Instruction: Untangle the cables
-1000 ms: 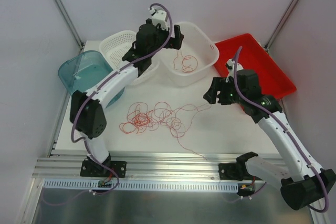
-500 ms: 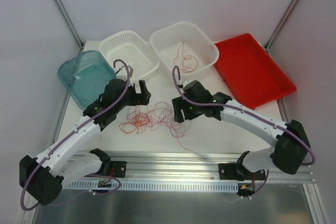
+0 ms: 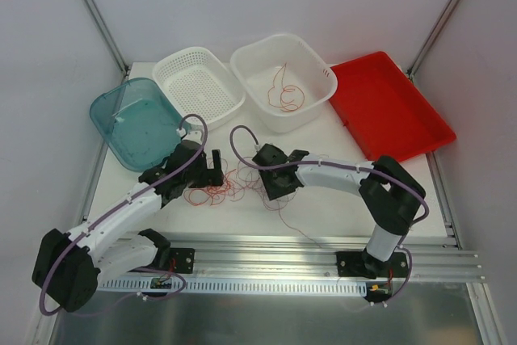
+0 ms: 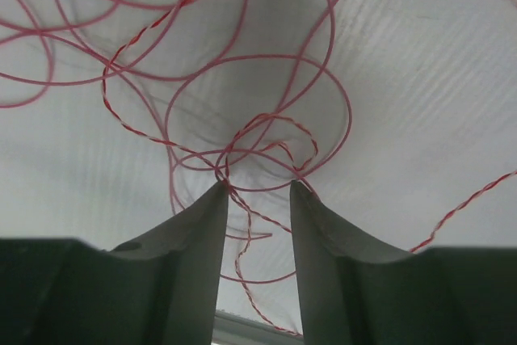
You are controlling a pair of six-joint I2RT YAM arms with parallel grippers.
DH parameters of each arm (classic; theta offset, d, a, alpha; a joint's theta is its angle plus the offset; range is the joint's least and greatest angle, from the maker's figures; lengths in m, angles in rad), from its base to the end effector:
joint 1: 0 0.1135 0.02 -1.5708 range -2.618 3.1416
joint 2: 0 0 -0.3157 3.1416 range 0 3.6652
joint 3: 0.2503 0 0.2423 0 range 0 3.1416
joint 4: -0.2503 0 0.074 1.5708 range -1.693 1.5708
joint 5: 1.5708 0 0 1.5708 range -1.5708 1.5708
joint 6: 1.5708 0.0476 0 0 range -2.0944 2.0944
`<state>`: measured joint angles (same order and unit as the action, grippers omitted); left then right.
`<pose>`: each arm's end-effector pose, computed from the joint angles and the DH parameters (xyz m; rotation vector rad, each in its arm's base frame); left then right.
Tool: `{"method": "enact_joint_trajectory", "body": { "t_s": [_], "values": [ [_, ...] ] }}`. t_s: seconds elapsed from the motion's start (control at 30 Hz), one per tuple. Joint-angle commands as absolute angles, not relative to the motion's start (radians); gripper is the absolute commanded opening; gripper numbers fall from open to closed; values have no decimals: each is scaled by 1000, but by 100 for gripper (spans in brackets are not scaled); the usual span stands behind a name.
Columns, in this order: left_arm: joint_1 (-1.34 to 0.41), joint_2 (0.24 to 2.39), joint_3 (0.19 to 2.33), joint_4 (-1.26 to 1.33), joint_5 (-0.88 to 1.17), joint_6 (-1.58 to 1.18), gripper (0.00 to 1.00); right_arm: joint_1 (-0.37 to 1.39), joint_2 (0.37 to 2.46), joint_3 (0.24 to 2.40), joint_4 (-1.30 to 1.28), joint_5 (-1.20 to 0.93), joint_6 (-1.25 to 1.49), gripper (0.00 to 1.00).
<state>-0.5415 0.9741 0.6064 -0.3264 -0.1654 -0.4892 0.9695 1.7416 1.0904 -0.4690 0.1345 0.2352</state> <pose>0.1550 -0.0841 0.2689 -0.0289 2.2791 -0.3619 0.2030 0.2846 0.2210 -0.9263 2.5243 0.1999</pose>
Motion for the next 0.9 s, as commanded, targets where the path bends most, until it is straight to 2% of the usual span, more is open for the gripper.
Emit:
{"method": "enact_joint_trajectory", "body": {
  "t_s": [0.0,0.17,0.4,0.67,0.87],
  "values": [
    [-538,1044,630,-324,-167,-529,99,934,1736,1095,-514,255,255,37],
    [-537,1109,641,-308,-134,-538,99,803,1661,996,-502,241,244,27],
    [-538,1121,635,-298,-135,-546,99,598,1528,976,-512,186,221,27],
    [-537,1172,653,-285,-143,-546,98,661,1391,1026,-491,66,201,48],
    [-537,1218,657,-273,-123,-549,88,732,1361,1043,-445,40,221,51]
  ]
}}
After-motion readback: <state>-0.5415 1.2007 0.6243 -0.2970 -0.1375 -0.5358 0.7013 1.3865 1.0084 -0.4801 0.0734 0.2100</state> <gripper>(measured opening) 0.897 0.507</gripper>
